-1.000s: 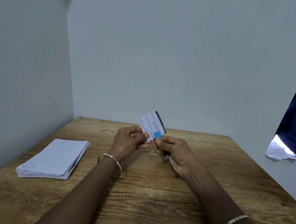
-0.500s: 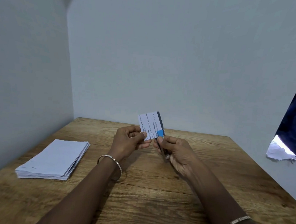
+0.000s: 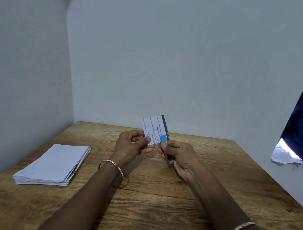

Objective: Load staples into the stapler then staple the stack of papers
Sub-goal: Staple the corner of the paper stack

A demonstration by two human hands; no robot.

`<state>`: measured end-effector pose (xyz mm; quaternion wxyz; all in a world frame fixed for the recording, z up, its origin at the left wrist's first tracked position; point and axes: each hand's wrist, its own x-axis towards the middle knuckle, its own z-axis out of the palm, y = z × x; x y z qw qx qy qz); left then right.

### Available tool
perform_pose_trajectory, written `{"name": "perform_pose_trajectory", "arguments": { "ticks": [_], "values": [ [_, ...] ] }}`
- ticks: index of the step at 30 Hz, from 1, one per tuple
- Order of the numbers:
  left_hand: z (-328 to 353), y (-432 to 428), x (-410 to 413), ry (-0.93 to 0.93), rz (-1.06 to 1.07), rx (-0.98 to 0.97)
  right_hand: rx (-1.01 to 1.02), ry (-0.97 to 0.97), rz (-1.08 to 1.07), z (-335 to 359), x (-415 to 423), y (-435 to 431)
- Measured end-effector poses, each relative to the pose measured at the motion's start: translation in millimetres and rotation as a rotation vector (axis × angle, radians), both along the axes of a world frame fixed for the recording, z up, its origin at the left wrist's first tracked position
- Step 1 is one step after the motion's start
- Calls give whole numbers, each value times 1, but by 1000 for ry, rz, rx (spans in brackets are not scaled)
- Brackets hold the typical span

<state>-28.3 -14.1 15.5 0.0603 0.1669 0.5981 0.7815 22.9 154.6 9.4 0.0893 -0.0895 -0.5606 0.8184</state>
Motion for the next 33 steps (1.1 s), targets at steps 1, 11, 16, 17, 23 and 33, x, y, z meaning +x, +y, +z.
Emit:
{"name": "perform_pose_trajectory", "arguments": {
  "ticks": [1, 11, 16, 17, 23, 33],
  "values": [
    [0, 0, 0, 1, -2, 3, 2, -3, -12, 1, 0, -1],
    [-5, 0, -2, 12, 64, 2, 29, -71, -41, 1, 3, -4],
    [-6, -3, -5, 101, 146, -12, 80, -36, 2, 3, 1, -4],
    [-5, -4, -7, 115, 165, -21, 98, -29, -10, 4, 1, -5],
    [-5, -5, -7, 83, 173, -36, 690, -33, -335, 7, 6, -8],
    [0, -5, -3, 217, 373, -188, 1417, -32, -326, -7, 4, -22]
  ]
}}
